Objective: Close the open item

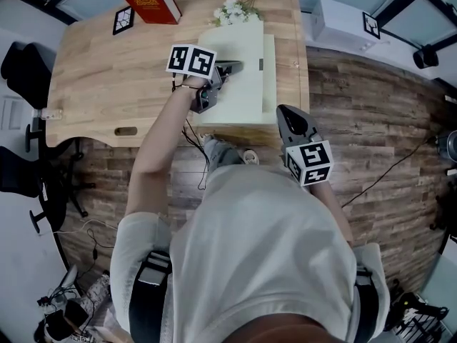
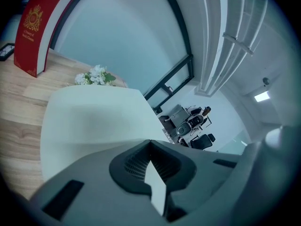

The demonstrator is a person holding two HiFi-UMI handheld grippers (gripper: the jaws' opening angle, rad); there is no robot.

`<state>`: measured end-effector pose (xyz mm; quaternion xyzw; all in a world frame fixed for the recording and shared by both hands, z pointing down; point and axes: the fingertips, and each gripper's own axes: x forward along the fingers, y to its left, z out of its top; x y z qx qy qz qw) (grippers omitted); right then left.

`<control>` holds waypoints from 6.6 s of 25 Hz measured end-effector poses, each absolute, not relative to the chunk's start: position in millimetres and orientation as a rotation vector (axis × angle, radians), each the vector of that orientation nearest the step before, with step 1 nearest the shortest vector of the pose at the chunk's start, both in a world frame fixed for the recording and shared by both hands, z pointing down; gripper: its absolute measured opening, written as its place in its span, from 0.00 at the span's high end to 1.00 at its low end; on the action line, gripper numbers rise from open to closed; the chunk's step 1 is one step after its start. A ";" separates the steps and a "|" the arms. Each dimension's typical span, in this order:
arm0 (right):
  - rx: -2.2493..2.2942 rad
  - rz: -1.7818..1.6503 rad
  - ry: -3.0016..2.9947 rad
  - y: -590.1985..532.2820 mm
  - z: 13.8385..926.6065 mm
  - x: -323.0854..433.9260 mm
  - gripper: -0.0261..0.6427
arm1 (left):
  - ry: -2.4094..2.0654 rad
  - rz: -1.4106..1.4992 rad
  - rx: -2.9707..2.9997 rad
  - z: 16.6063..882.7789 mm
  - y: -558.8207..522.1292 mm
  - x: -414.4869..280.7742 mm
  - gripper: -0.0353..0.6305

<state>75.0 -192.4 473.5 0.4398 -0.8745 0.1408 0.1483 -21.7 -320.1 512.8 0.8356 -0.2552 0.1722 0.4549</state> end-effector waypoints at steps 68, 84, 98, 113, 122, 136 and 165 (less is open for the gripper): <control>1.274 0.466 -2.489 -197.9 486.7 87.4 0.93 | -0.687 0.886 2.023 595.3 -316.6 53.7 0.92; 1.229 0.469 -2.507 -189.5 489.9 83.8 0.93 | -0.746 1.145 1.981 604.7 -313.6 62.8 0.92; 1.230 0.457 -2.518 -180.2 484.5 78.0 0.93 | -0.831 1.028 1.924 603.1 -316.6 59.8 0.92; 1.313 0.453 -2.497 -136.7 476.6 69.7 0.93 | -0.926 0.886 2.039 585.1 -269.0 36.1 0.92; 1.342 0.455 -2.492 -97.5 471.7 55.8 0.93 | -0.939 0.799 2.052 577.4 -199.1 12.4 0.92; 1.331 0.451 -2.509 -36.9 459.3 37.1 0.93 | -1.076 0.577 2.049 545.0 -106.6 -33.1 0.92; 1.113 0.412 -2.600 41.1 454.7 -42.6 0.93 | -1.314 0.331 1.901 528.4 66.1 -150.2 0.92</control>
